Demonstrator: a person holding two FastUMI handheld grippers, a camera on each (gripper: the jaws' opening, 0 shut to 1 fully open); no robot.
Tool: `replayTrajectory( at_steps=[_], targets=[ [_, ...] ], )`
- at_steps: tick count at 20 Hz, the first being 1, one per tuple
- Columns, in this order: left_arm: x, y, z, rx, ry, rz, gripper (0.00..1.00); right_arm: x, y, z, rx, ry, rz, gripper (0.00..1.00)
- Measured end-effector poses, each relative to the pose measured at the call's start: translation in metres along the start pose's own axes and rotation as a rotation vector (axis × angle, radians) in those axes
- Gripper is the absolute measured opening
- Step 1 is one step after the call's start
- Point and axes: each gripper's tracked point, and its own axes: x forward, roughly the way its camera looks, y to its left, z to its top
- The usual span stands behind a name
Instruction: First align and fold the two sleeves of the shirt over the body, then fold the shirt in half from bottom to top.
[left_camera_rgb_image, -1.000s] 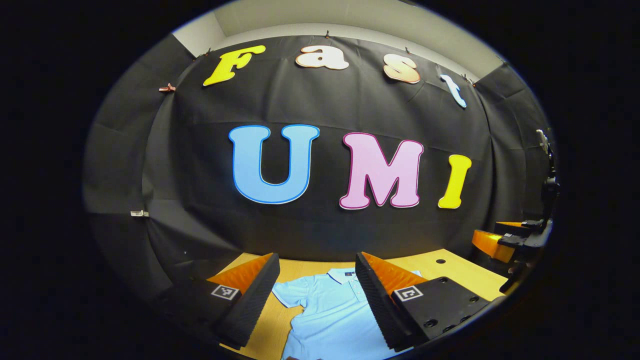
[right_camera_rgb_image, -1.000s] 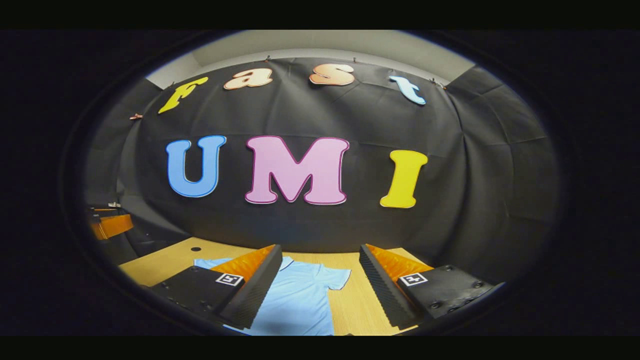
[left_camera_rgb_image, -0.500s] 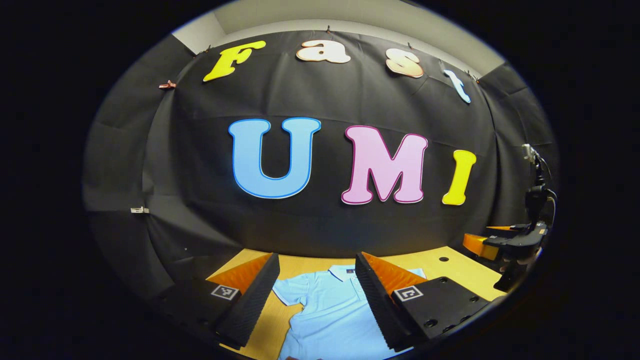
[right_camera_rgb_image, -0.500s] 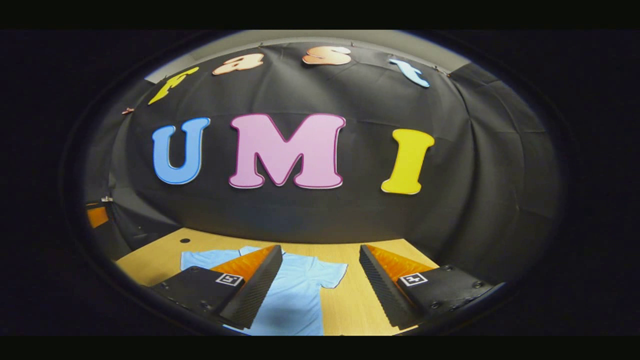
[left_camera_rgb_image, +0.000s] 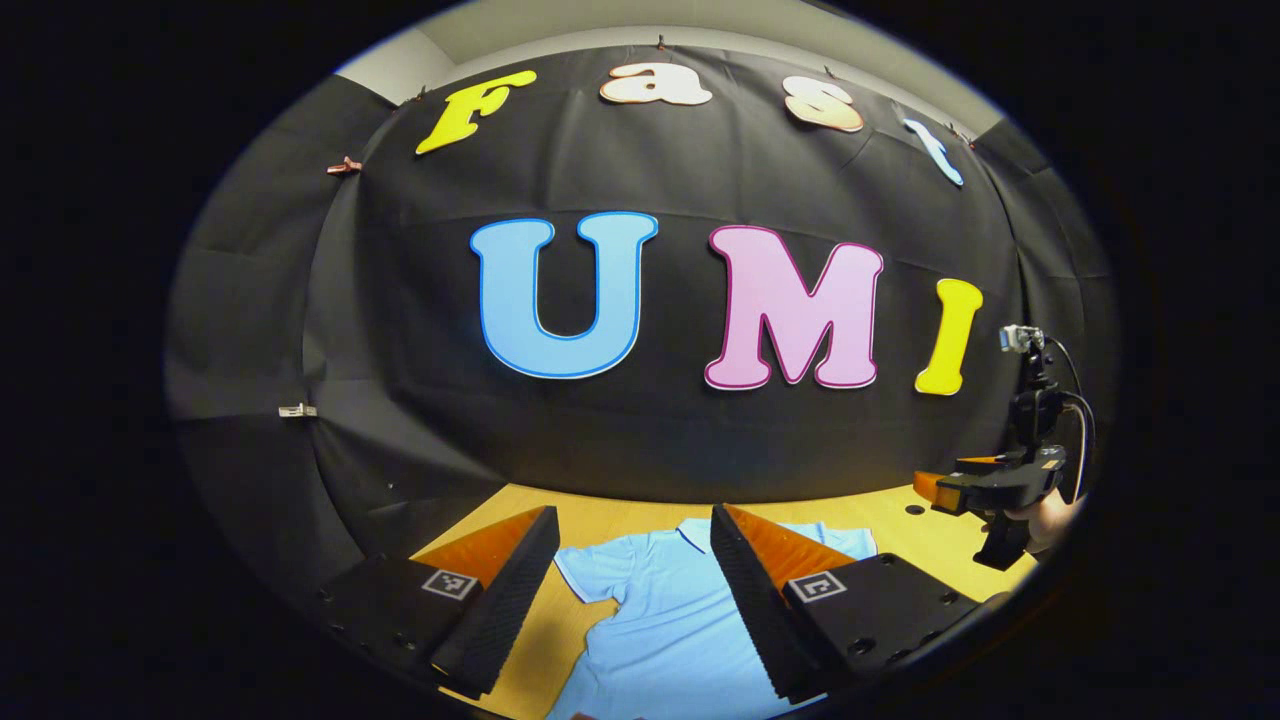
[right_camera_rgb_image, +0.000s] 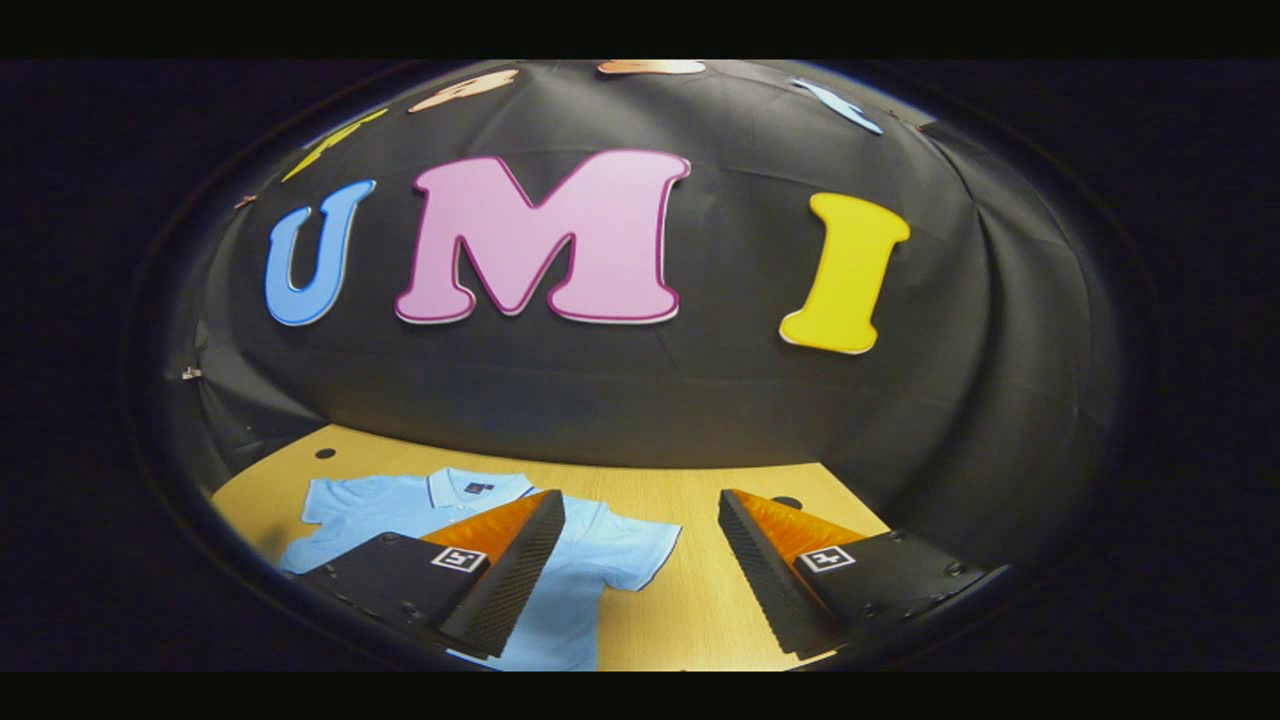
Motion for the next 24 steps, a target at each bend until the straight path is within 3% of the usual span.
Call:
replayTrajectory(
  at_steps=[8,15,18,21,23,24],
  targets=[
    [0.015,0.0,-0.024,0.006,0.082,0.041,0.97,0.108,-0.012,-0.11,0.037,0.329,0.017,0.97],
    [0.024,0.002,-0.046,0.004,0.139,0.057,0.97,0.155,-0.023,-0.175,0.135,0.509,-0.036,0.95],
    [0.025,0.001,-0.046,0.002,0.145,0.055,0.97,0.162,-0.025,-0.179,0.139,0.511,-0.047,0.83],
    [0.029,-0.005,-0.048,-0.007,0.146,0.049,0.97,0.159,-0.016,-0.179,0.114,0.519,-0.014,0.78],
    [0.029,-0.006,-0.048,-0.007,0.148,0.052,0.97,0.161,-0.007,-0.18,0.11,0.515,0.004,0.49],
    [0.029,-0.007,-0.047,-0.008,0.147,0.052,0.97,0.161,-0.005,-0.179,0.115,0.513,0.007,0.39]
  ],
)
